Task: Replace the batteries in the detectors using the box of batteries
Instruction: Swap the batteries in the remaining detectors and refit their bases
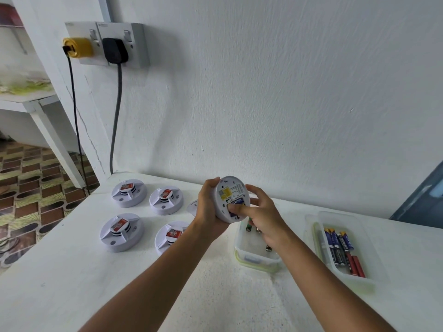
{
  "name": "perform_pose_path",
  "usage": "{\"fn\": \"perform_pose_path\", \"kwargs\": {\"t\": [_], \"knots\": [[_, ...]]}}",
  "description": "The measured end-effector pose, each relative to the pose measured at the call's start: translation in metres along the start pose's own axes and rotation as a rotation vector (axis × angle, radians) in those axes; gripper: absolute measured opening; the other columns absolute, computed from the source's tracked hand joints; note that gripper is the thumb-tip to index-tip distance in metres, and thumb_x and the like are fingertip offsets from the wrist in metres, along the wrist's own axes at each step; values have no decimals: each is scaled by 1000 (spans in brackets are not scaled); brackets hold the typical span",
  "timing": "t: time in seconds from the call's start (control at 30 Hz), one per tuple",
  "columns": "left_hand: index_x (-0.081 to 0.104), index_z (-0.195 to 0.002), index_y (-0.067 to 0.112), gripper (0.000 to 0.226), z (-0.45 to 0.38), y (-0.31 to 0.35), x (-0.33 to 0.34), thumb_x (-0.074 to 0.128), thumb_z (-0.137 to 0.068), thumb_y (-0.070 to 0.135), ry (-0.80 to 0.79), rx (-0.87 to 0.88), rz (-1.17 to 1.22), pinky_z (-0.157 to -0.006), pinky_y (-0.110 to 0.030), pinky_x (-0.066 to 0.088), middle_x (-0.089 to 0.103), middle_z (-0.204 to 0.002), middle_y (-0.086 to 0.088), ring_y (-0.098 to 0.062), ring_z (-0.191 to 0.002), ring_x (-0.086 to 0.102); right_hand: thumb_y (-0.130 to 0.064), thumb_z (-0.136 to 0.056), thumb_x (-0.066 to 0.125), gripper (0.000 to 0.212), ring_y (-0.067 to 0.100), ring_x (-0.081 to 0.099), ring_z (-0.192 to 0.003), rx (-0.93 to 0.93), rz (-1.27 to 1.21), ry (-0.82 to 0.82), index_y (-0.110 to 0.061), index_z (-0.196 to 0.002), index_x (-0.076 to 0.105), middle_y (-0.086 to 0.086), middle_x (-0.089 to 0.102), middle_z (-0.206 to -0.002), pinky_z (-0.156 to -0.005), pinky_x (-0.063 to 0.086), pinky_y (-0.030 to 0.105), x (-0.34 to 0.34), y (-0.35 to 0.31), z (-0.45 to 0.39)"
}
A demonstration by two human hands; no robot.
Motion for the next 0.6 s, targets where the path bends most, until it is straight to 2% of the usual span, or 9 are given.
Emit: {"fn": "perform_pose_path", "kwargs": {"t": [0.07, 0.17, 0.3, 0.43, 0.53, 0.6], "knots": [[69, -101, 6, 48, 3, 1, 2, 48, -80, 43, -32, -12, 2, -93, -51, 45, 69, -98, -20, -35, -98, 61, -26, -73, 82, 54, 14, 65, -97, -96, 19, -1, -26, -121, 58, -2, 67, -108, -66, 51, 20, 1, -14, 4], [68, -103, 6, 51, 8, 3, 7, 41, -85, 45, -84, -23, -9, -83, -46, 50, 71, -95, -20, -34, -92, 64, -23, -84, 72, 33, 18, 71, -89, -76, -123, -59, -22, -115, 60, 1, 74, -98, -64, 53, 24, 2, -21, 8], [69, -102, 7, 51, 11, 5, 9, 37, -89, 45, -82, -29, 2, -83, -46, 49, 71, -94, -19, -34, -92, 63, -12, -81, 74, 39, 23, 72, -90, -72, -181, -65, -19, -117, 59, 8, 74, -103, -67, 56, 30, 1, -20, 9], [78, -86, 8, 57, 13, 6, 5, 36, -90, 46, -68, -43, 14, -87, -47, 47, 72, -92, -18, -34, -93, 62, -6, -79, 74, 39, 25, 71, -93, -105, -209, -59, -19, -113, 62, 9, 73, -106, -67, 57, 30, 3, -23, 9], [79, -83, 8, 58, 14, 12, -4, 36, -90, 47, -41, -37, 32, -88, -49, 46, 72, -92, -18, -35, -94, 62, -8, -80, 74, 35, 22, 72, -90, -110, -179, -73, -20, -111, 63, 8, 73, -103, -65, 57, 29, 12, -26, 10], [79, -81, 8, 57, 15, 19, -12, 38, -91, 46, -5, -9, 46, -88, -50, 47, 72, -92, -19, -35, -93, 62, -13, -86, 69, 23, 18, 72, -85, -102, -144, -81, -20, -107, 64, 4, 74, -98, -65, 58, 29, 22, -30, 8]]}}
Point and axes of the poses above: each hand's wrist, its own z-axis away from the middle knuckle, its own x-axis out of the palm, y = z × x, the point moved 9 cm from there along -z, towards the middle knuckle
